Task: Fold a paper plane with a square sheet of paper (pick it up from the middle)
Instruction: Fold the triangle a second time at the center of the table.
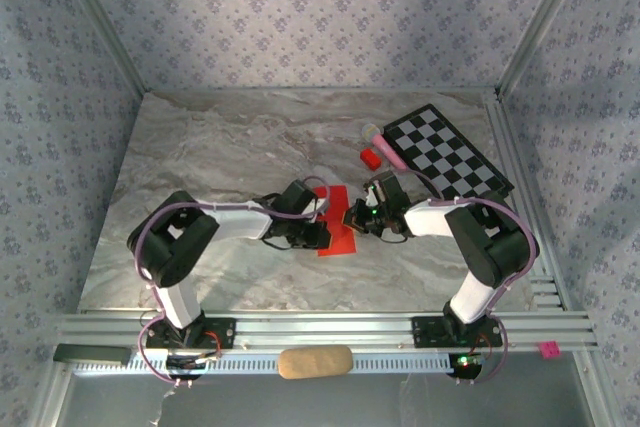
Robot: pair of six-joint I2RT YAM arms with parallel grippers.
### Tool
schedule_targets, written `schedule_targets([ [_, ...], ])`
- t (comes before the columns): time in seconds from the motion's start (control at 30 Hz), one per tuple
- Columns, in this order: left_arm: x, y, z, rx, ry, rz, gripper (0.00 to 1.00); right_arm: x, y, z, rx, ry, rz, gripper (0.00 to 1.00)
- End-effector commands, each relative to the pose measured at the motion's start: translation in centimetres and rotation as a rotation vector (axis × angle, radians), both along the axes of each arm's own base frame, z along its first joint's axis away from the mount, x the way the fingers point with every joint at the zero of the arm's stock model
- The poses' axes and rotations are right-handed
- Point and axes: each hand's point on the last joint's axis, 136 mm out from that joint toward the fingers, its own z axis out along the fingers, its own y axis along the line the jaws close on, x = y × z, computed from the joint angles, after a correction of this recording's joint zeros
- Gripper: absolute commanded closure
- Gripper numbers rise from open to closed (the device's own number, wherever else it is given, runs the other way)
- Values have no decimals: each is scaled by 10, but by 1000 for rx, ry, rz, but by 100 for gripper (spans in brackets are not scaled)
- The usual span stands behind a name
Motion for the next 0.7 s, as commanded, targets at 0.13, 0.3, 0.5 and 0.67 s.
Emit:
schedule_targets([
  [0.13,-42,41,-22,129,80,-22,92,-16,-20,-31,-103,90,-36,100],
  [0.3,-45,51,-15,148,52,-24,93,-15,-18,-30,-99,88,-34,100],
  [0.5,-25,23,41,10,-53,-54,94,-14,-16,-26,-90,78,-30,100],
  [0.67,4,9,55,-42,-91,-25,93,-11,-14,-22,-87,68,-33,100],
])
